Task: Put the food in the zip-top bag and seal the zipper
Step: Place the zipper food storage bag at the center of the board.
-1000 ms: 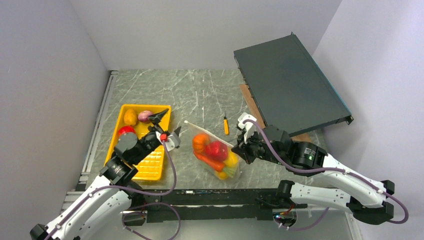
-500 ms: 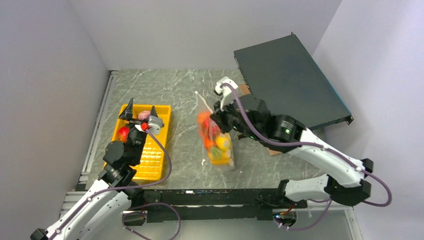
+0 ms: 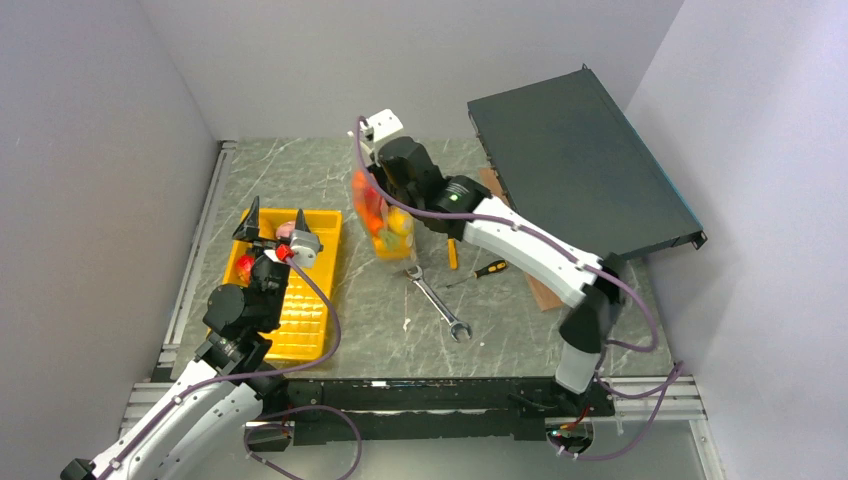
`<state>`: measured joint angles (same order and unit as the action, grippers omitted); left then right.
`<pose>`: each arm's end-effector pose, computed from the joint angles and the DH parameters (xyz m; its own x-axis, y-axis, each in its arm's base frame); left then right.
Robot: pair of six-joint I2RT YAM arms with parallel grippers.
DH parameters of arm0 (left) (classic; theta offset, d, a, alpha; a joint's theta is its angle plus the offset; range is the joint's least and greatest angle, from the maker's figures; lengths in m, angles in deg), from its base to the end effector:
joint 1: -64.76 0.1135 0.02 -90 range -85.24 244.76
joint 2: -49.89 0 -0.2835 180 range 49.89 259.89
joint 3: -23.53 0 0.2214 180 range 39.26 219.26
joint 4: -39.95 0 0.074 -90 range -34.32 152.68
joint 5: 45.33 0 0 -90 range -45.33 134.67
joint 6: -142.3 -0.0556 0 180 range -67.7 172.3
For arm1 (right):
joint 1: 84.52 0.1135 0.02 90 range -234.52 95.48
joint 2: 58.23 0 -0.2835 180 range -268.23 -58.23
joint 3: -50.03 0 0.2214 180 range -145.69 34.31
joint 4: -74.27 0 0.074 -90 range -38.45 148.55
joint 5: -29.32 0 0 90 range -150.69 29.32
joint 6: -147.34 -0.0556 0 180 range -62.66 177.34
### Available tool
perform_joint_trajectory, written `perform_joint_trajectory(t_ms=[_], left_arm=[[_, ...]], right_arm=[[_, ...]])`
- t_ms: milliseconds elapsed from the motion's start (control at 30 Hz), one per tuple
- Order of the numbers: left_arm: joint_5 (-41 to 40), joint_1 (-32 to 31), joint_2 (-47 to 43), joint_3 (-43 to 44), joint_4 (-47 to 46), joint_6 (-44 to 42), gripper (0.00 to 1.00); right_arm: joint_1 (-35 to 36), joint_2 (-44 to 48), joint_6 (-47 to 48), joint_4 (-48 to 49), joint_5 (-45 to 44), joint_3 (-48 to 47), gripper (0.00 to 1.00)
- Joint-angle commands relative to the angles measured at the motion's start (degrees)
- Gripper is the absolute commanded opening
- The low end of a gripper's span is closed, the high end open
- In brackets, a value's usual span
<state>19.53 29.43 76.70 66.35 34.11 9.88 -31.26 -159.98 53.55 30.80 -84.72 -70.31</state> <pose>0.0913 -0.0358 0.3487 0.3603 0.4931 -0.7918 -0.0558 0.8587 0.5094 0.2579 0.3076 0.4091 -0.2849 -0.2807 -0.9165 -0.4930 0.8629 -0.1111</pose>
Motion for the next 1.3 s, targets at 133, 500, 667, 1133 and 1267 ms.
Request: perform_joint_trajectory(t_ms=[133, 500, 667, 1133, 1267], left_arm=[[-1.8, 0.1, 0.5, 1.3, -0.7, -0.9, 0.78], [-1.9, 0.2, 3.4, 1.5, -0.1, -1.5, 0.78], [-1.9, 0.3, 3.9, 1.6, 0.2, -1.5, 0.78], [-1.2, 0.3, 4.3, 1.9, 0.9, -1.1, 0.78], [-1.4, 0.3, 4.0, 1.7, 0.7, -1.3, 0.78]], right_arm=[[-0.9, -17.5, 11.7, 18.0, -6.6, -22.4, 0.00], [-8.6, -21.4, -7.2, 23.1, -1.2, -26.2, 0.00], [-11.7, -23.6, -9.2, 22.6, -7.7, -19.4, 0.00], [-9.9, -24.0, 8.3, 29.1, -23.8, -3.2, 0.07], [-8.4, -25.6, 16.1, 28.3, -29.6, -5.3, 0.16]])
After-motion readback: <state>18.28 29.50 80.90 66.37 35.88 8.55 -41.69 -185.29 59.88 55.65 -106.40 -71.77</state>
